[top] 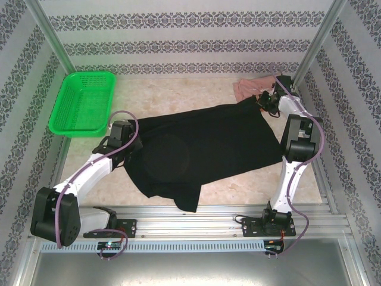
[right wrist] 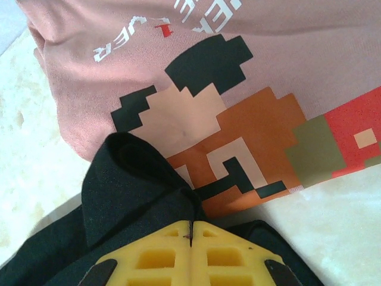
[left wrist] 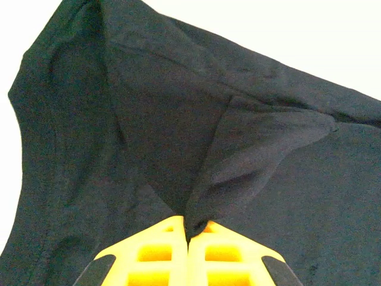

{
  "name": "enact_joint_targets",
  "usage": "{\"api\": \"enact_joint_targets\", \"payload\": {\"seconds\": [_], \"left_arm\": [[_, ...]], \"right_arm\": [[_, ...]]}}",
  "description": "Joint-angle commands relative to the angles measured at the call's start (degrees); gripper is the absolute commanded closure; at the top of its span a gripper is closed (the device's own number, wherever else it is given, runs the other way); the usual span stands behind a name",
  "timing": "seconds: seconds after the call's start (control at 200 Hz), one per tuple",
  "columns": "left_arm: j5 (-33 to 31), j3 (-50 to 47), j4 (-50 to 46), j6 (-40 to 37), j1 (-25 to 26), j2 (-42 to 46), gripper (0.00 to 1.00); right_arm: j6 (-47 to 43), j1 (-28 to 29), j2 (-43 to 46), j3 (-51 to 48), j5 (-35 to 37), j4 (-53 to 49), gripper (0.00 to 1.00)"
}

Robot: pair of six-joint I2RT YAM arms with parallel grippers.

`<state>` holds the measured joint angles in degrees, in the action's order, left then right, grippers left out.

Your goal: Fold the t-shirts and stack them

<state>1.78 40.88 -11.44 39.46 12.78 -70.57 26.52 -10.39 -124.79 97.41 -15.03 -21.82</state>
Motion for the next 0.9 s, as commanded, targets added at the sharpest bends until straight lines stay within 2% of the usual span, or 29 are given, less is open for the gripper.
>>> {"api": "enact_joint_targets", "payload": {"seconds": [0.0,0.205,0.894], "left_arm": [[-1.3,-1.99,-2.47,1.37,0.7,0.54,1.0],[-2.04,-5.05,-2.13,2.18,1.12,0.29,1.0],[-1.23,-6.39,-0.69,1.92,1.18,-0.79,1.0]], "right_arm": [[-1.61,-0.64,-0.35,0.24,-0.26,-0.76,1.0],[-2.02,-0.7,-0.83,-0.37,-0.18,-1.05,1.0],[-2.82,-0.77,0.02,-3.13,1.58,-1.82,1.0]]}}
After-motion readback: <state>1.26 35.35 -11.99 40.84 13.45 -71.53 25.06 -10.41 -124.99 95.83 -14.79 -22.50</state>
